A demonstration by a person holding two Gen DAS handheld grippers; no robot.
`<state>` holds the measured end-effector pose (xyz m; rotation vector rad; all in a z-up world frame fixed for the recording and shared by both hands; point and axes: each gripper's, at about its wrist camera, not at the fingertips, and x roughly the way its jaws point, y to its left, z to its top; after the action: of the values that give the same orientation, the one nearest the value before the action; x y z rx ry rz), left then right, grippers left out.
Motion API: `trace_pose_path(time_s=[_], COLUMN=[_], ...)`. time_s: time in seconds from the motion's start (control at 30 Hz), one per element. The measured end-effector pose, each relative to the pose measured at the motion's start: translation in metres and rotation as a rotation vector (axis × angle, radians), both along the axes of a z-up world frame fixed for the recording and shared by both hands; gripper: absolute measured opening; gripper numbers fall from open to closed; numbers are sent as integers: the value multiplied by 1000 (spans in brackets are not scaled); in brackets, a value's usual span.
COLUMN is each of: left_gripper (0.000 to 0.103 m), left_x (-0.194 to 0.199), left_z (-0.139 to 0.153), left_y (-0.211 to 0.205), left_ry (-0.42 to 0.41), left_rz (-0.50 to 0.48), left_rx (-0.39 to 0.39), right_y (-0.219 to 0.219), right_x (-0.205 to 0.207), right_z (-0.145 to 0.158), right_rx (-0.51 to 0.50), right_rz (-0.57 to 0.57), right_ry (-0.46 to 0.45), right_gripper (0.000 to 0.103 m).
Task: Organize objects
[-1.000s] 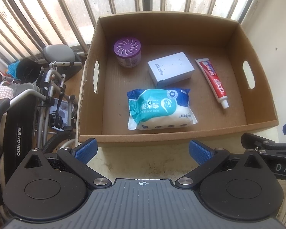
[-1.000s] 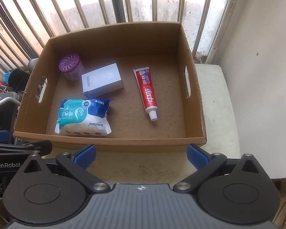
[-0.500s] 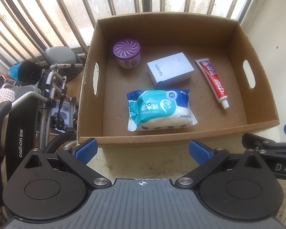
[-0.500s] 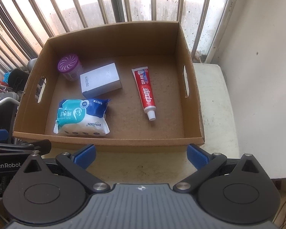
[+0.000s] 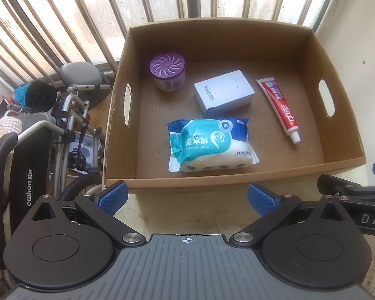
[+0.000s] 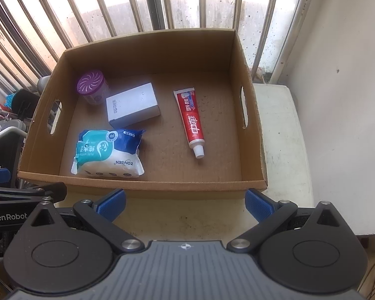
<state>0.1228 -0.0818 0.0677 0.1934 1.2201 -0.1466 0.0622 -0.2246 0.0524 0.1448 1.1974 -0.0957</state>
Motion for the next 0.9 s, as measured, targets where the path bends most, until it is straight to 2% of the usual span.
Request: trace_pose_path(time_s=[0.9], left_gripper=[102], left_x=[-1], left_z=[3], left_y=[1], left_ry=[-9], left_rz=[1], left_rx=[5], right_y=[2], right_x=[0], right_z=[3], right_rx=[-2], right_rz=[-12], right_ry=[-1], right_gripper=[103])
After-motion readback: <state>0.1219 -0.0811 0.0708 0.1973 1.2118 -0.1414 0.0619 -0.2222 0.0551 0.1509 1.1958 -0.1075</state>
